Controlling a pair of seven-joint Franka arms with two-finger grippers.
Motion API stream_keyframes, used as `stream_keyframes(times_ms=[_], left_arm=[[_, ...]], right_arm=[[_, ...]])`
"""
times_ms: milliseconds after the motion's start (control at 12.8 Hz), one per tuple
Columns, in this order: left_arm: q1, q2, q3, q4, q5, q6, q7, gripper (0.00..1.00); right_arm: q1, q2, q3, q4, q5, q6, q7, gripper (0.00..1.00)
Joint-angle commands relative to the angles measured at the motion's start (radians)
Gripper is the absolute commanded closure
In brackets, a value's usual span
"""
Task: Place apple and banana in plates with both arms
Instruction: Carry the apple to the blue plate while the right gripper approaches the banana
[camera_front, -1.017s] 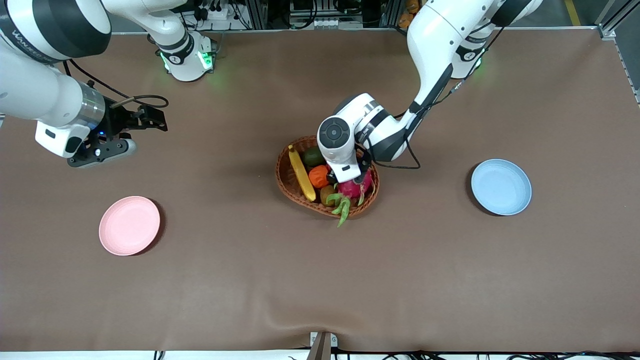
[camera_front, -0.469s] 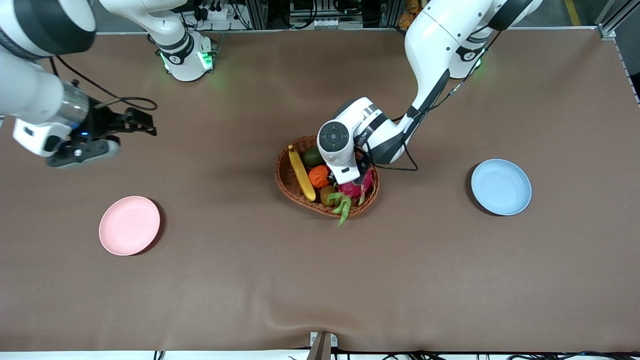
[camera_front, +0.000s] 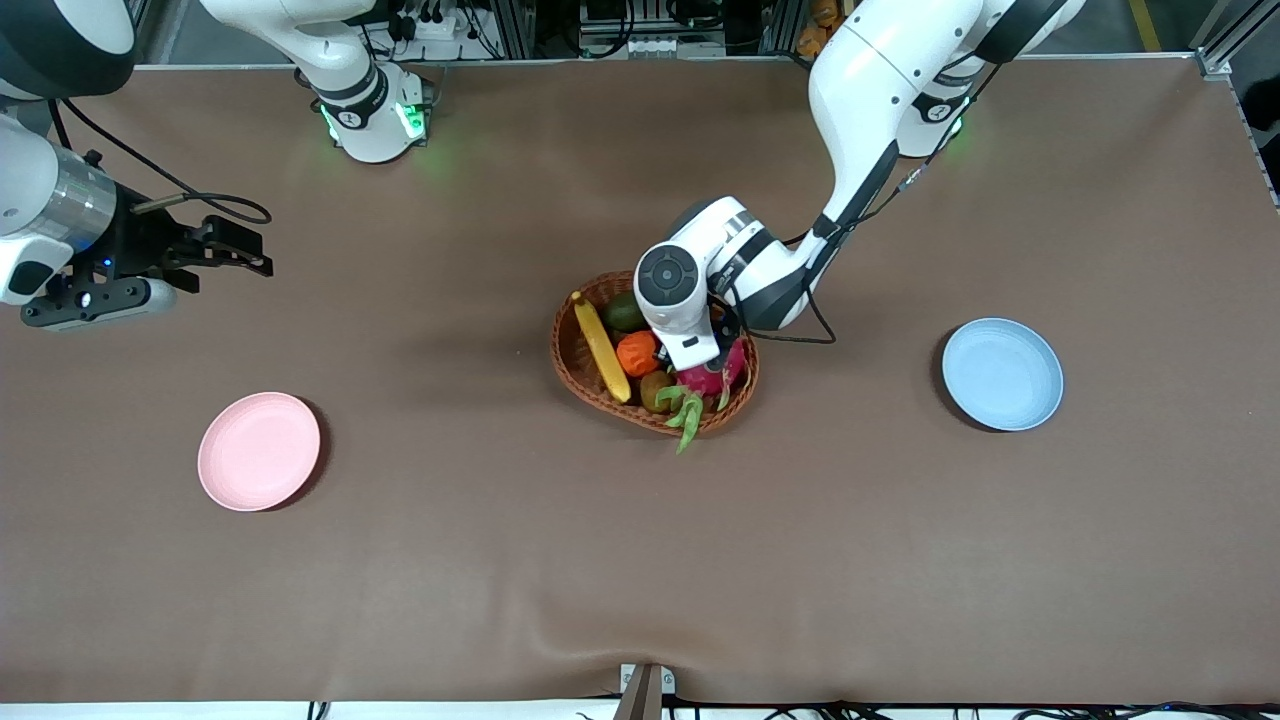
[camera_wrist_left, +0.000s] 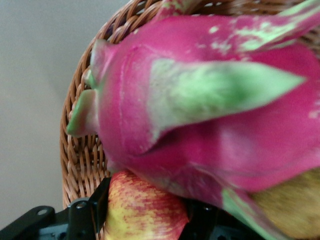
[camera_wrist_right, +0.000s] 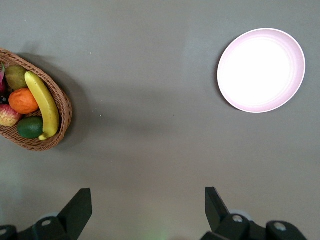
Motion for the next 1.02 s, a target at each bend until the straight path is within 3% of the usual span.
stream_keyframes(times_ms=[0,235,469,704,939], left_arm=[[0.0,-0.103,0.003,0.009,0.01,-0.104,-0.015,1.0],[0.02,-0.219,0.002,0.01,0.004,-0.246,0.059,1.0],[0.125,-0.324,-0.001,0.012,-0.044,-0.322,0.273,1.0],[0.3,-0.37,0.0,0.015,-0.051,-0.379,0.595,1.0],[0.496,-0.341,0.002,0.014,-0.041,-0.371,0.848,1.0]], right_arm=[[0.004,-0.029,0.009,-0.035,0.002,0.004,0.003,0.0],[0.027,-0.029,0.013,-0.074,0.002,0.007,0.003,0.0],[0.06,-0.017,0.013,-0.106,0.004,0.011,0.005,0.0],[0.161,0.029,0.013,-0.153,0.004,0.046,0.014,0.0],[0.317,0.101,0.014,-0.19,0.013,0.123,0.216,0.0]])
